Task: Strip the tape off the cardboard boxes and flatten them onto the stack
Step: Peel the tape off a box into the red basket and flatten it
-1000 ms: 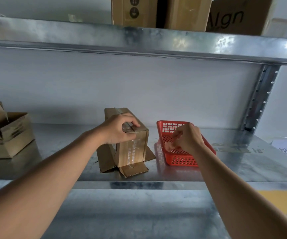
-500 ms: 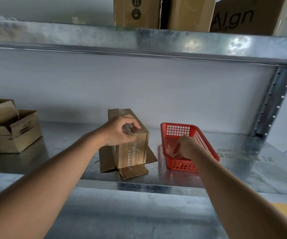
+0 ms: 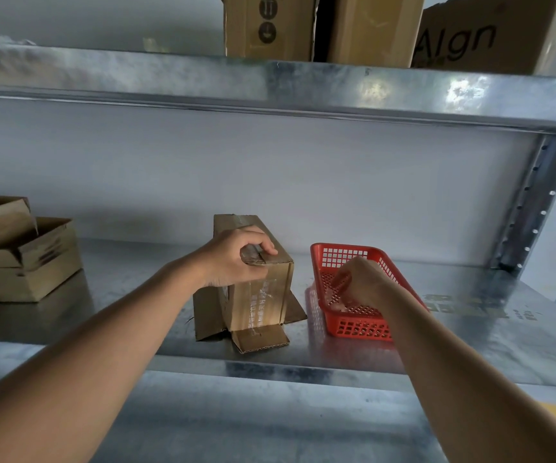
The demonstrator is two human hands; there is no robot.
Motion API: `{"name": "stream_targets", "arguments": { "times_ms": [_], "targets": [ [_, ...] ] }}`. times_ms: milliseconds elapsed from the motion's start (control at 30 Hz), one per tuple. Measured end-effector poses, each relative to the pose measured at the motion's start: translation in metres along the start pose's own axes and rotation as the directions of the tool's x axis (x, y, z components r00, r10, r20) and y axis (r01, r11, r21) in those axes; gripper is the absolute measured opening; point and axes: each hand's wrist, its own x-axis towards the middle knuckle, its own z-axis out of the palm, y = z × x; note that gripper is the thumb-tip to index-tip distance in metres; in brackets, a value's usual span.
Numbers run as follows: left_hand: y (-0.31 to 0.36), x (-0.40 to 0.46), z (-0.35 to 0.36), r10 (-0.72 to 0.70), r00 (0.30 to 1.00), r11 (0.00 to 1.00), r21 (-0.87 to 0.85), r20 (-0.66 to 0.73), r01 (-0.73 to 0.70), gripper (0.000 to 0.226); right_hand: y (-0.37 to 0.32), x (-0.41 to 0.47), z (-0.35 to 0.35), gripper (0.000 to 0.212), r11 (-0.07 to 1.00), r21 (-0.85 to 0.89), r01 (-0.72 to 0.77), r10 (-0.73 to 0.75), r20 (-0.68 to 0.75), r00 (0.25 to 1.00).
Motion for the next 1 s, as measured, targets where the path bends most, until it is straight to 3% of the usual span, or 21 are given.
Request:
{"name": "stream_targets", "arguments": {
  "times_ms": [100,500,733,933,1000],
  "targets": [
    [-0.002,0.001,-0.001,-0.004,1.000,1.000,0.003,0.010,0.004,0.030,0.001,-0.003,0.002,0.026,0.997,0.065,-0.052,0.049,0.049,0.998],
    [-0.001,0.004,-0.001,0.009,1.000,1.000,-0.009,0.019,-0.009,0.030,0.007,-0.004,0.007,0.013,0.995,-0.071,-0.069,0.069,-0.004,0.998],
    [0.000,0.002,-0.003,0.010,1.000,1.000,-0.001,0.017,-0.010,0.030,-0.004,-0.006,-0.003,0.022,0.994,-0.102,-0.046,0.051,0.046,0.998],
    [-0.002,-0.001,-0.004,-0.013,1.000,1.000,-0.006,0.024,0.013,0.032,-0.006,-0.012,0.000,0.009,0.998,-0.060,0.020,-0.030,-0.158,0.987],
    [-0.003,-0.001,-0.003,-0.015,1.000,1.000,-0.005,0.022,0.015,0.032,-0.006,-0.014,-0.005,0.014,0.999,-0.022,0.030,-0.033,-0.161,0.986]
  ]
}}
